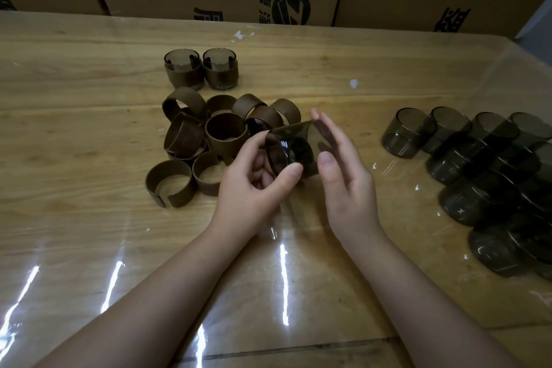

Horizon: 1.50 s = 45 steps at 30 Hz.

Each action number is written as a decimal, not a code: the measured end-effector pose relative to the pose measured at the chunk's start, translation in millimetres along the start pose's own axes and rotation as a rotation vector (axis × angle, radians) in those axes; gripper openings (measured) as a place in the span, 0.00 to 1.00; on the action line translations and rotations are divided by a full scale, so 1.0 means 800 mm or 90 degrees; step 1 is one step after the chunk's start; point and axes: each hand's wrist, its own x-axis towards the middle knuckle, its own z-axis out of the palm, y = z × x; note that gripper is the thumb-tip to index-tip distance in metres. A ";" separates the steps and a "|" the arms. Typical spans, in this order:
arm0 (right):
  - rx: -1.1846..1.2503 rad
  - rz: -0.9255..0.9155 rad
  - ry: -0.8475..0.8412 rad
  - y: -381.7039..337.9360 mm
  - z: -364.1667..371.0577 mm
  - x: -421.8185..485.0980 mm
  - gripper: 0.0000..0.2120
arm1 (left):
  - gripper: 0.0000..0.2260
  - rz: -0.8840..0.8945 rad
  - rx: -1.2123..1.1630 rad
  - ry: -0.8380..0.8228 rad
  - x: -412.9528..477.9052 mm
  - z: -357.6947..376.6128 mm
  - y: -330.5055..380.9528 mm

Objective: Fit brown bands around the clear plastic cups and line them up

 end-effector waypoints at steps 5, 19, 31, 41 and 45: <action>0.027 0.046 -0.027 0.003 0.003 0.001 0.21 | 0.21 0.042 -0.017 -0.014 -0.002 0.000 -0.008; 0.044 -0.023 0.003 -0.003 0.002 -0.003 0.20 | 0.24 0.078 -0.040 0.079 0.008 -0.002 -0.014; 0.063 -0.038 0.029 -0.008 -0.003 0.000 0.22 | 0.20 0.042 0.031 0.002 -0.001 0.001 0.003; 0.056 0.029 -0.013 -0.001 0.002 0.001 0.27 | 0.23 0.115 -0.013 0.004 -0.002 -0.002 -0.013; 0.065 0.019 -0.023 -0.003 0.002 -0.001 0.33 | 0.24 0.141 -0.043 0.044 0.003 -0.002 -0.019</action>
